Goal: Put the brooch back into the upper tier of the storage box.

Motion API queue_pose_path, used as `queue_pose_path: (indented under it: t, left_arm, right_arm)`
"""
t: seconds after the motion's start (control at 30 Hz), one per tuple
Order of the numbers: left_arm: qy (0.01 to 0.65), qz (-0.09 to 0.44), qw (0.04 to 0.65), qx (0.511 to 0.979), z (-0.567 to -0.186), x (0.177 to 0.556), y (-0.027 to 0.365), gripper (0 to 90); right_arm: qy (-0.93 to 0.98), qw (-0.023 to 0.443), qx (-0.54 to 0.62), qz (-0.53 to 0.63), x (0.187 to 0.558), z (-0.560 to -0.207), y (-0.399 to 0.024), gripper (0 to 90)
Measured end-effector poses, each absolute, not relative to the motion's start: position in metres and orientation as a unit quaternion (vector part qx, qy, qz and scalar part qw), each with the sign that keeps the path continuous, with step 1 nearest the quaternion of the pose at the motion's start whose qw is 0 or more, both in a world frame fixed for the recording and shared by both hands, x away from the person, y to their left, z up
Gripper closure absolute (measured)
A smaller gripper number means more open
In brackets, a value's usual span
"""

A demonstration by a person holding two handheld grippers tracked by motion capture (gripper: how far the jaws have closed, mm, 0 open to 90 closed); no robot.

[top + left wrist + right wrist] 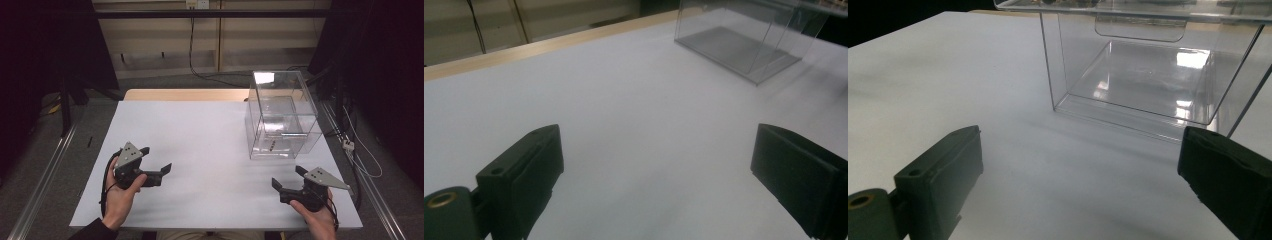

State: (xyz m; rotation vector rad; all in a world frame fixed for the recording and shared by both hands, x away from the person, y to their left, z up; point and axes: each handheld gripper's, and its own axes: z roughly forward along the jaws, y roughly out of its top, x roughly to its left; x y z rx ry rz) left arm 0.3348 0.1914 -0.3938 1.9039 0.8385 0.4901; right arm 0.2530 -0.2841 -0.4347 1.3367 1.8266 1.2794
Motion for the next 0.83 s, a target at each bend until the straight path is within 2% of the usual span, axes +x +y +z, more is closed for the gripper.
queue_pose_path:
  t: [0.5, 0.77, 0.83]
  left_arm:
    - [0.374, 0.205, 0.473, 0.771, -0.425, 0.322, 0.219, 6.5]
    - [0.379, 0.210, 0.472, 0.768, -0.430, 0.318, 0.224, 6.6]
    - [0.372, 0.224, 0.464, 0.772, -0.429, 0.317, 0.223, 6.5]
  right_arm:
    - [0.677, 0.270, 0.496, 0.472, 0.253, -0.435, -0.285, 4.3]
    - [0.676, 0.270, 0.497, 0.472, 0.253, -0.434, -0.285, 4.4]
    - [0.676, 0.270, 0.496, 0.473, 0.253, -0.434, -0.285, 4.4]
